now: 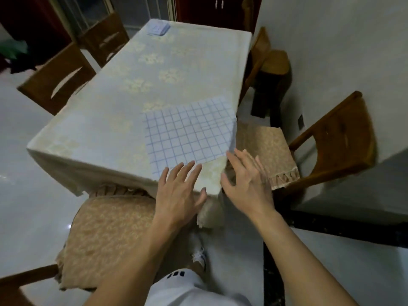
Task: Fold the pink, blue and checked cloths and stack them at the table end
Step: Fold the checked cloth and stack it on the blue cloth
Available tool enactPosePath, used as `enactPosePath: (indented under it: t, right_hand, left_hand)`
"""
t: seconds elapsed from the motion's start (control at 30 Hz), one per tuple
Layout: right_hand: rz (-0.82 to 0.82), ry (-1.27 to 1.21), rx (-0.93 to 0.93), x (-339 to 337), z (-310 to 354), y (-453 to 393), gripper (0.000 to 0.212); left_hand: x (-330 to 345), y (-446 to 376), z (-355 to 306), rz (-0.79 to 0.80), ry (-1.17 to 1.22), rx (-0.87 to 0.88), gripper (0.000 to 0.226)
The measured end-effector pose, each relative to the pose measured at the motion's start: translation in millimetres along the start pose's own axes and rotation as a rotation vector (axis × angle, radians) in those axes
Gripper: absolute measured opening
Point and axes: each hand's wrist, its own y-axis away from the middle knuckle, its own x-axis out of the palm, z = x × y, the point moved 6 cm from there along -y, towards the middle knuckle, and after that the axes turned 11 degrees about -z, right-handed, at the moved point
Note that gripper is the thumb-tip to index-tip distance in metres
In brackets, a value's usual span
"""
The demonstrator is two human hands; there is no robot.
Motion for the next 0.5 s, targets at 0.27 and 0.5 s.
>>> enactPosePath:
  t: [0.27, 0.5]
  right_hand:
    - [0.048, 0.022, -0.068, 56.1, 13.5, -133.9, 0.057]
    - [0.025, 0.036, -0.114, 87.5, 7.9, -201.5, 0.054]
  left_hand:
    - [19.9, -110.5, 82.4, -0.059, -0.010, -0.126, 0.061]
    - [41.4, -163.8, 125.6, -0.027, -0.030, -0.183, 0.061]
